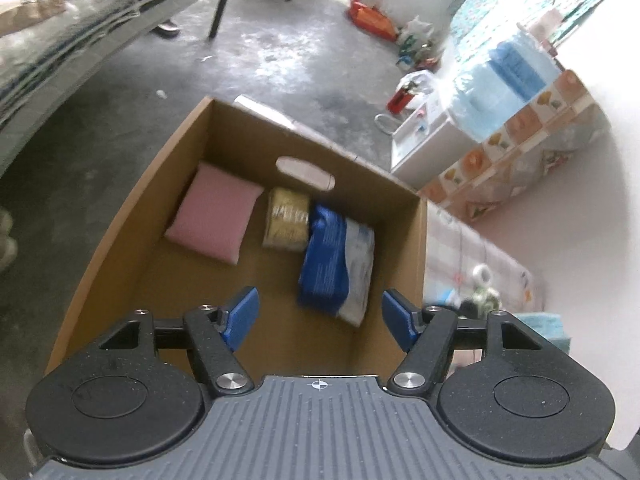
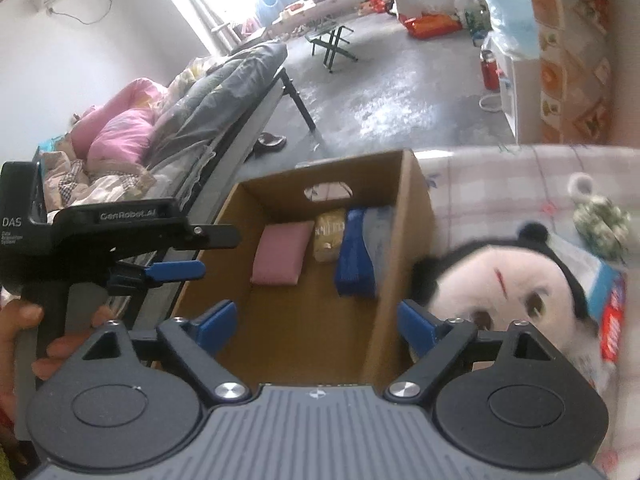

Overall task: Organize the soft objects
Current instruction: 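Move both tools from the box over to the light blue towel on the bed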

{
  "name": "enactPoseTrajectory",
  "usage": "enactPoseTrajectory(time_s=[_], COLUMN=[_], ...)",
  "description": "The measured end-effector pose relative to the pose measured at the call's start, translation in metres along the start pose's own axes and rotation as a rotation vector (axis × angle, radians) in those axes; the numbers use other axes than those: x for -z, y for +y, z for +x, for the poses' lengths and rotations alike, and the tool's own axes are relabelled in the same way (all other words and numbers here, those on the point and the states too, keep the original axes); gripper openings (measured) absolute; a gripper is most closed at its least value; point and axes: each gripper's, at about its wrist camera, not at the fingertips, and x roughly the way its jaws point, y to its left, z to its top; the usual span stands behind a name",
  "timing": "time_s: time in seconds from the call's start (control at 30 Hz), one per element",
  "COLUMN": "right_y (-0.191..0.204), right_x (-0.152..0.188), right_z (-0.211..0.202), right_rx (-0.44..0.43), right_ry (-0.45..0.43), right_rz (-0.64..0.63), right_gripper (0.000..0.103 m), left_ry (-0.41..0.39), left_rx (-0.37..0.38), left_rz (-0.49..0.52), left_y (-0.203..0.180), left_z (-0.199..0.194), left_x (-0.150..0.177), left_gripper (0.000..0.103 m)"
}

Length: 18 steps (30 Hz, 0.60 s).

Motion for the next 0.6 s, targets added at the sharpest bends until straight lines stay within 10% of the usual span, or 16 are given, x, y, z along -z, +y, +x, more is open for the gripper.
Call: enactPoseTrajectory(time_s=[0.6], right_y=[-0.130], right_x=[0.019], right_z=[-0.153], right_rx=[-0.050], right_ry=[0.120], right_rz=[0.102], right_gripper=[0.090], left_ry=[0.080], left_rx=[-0.054], left_rz=[-0.007], left_y=[-0.148], left_z=[-0.033], left_x=[0.112], left_gripper=[0.068])
